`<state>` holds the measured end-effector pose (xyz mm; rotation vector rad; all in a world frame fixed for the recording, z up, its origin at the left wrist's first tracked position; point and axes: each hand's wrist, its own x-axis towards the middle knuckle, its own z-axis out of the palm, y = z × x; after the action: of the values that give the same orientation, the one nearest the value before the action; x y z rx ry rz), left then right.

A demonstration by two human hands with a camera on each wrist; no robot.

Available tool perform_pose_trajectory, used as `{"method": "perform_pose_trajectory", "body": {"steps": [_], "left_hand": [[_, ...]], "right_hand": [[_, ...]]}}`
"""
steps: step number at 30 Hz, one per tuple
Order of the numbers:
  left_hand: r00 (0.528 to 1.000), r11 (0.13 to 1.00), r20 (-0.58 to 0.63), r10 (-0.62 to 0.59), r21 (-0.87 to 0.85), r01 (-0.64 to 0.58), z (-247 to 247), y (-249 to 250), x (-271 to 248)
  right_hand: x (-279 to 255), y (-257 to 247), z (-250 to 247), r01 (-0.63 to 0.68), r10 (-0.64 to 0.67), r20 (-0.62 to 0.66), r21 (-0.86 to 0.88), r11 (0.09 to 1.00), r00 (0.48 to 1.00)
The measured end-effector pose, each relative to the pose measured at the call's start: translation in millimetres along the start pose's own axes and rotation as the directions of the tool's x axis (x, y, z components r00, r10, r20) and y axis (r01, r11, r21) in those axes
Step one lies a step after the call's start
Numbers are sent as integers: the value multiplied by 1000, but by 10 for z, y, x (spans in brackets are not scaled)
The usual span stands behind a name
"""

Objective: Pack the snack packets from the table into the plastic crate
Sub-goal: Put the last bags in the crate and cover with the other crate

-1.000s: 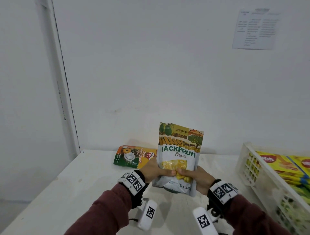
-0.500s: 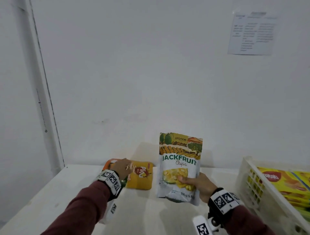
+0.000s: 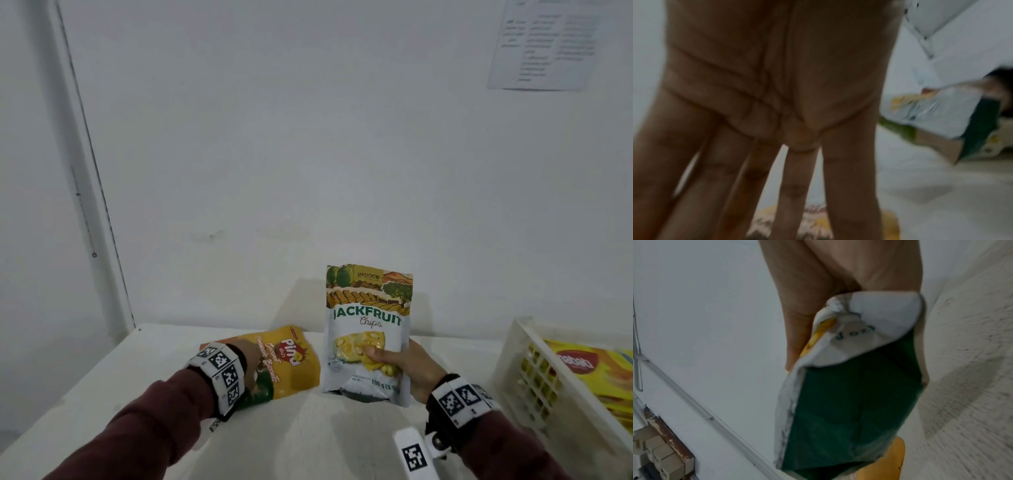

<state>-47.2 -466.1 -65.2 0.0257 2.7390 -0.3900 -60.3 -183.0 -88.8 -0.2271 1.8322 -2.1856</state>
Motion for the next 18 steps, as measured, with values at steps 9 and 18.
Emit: {"method": "perform_pose_trajectory", "body": {"steps": [9, 18], "left_hand": [[993, 967, 75, -89, -232, 104, 85, -238, -202], [991, 805, 123, -55, -581, 116, 610, -492, -355]], "right_hand": [[-289, 13, 58, -10, 10, 2, -11, 1000, 1000], [-780, 0, 239, 17, -16, 28, -28, 999, 999]]}}
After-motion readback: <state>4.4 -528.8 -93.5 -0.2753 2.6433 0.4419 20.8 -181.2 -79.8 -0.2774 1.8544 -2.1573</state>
